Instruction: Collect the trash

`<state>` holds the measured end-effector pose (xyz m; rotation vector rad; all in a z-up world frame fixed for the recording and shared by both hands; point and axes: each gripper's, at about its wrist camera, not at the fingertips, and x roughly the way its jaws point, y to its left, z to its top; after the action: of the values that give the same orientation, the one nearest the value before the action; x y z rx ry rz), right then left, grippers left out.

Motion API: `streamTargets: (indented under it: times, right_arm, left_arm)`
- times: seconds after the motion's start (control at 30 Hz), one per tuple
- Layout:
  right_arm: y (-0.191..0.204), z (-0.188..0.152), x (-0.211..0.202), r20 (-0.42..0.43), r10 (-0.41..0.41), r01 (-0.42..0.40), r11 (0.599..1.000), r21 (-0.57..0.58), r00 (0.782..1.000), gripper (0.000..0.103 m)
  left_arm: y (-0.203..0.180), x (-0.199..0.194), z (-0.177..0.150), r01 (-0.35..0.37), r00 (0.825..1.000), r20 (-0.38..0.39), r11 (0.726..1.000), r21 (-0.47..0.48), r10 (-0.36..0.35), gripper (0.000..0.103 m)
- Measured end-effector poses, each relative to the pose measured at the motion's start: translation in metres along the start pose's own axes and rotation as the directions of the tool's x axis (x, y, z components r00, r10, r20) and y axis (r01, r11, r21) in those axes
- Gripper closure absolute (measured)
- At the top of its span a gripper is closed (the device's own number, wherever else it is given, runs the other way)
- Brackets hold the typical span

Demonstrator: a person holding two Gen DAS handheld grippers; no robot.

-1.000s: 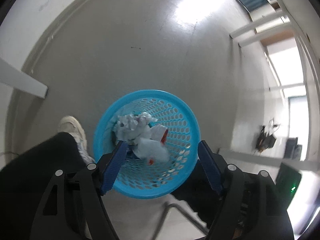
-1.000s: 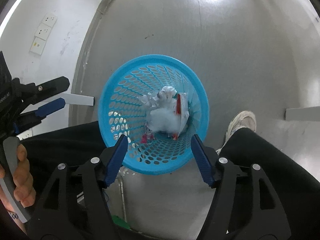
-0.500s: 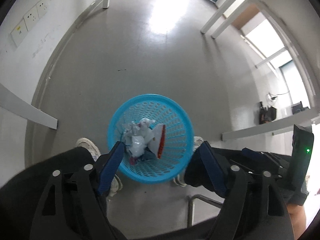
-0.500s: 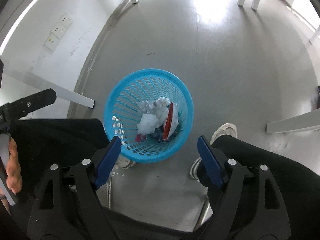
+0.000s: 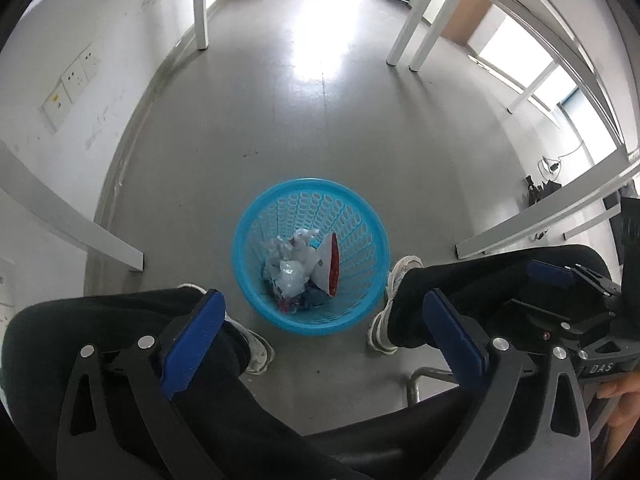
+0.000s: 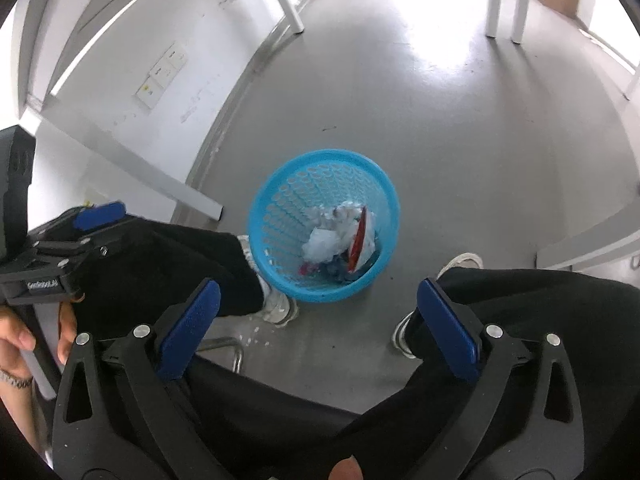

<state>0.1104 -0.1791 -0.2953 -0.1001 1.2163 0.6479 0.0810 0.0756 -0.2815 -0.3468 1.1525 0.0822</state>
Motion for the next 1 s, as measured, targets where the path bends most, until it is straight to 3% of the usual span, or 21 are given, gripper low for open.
streamTargets:
  times: [0.17,0.47,1.0]
  right_arm:
    - [0.003,-0.001,0.006,-0.010,0.016,-0.016,1.000,0.006,1.000,0.009]
    - [-0.002,0.005,0.014,-0.021,0.061,-0.060,0.998,0.033,0.998,0.009]
    - [-0.004,0.004,0.018,-0.034,0.086,-0.085,0.995,0.047,0.996,0.009]
  left_arm:
    - [0.002,0.005,-0.001,0.036,0.999,-0.028,0.999,-0.022,-0.036,0.006]
    - [0.010,0.011,0.001,0.017,0.998,-0.058,0.997,-0.073,-0.021,0.006]
    - [0.010,0.014,0.001,0.034,0.997,-0.062,0.998,-0.056,-0.037,0.006]
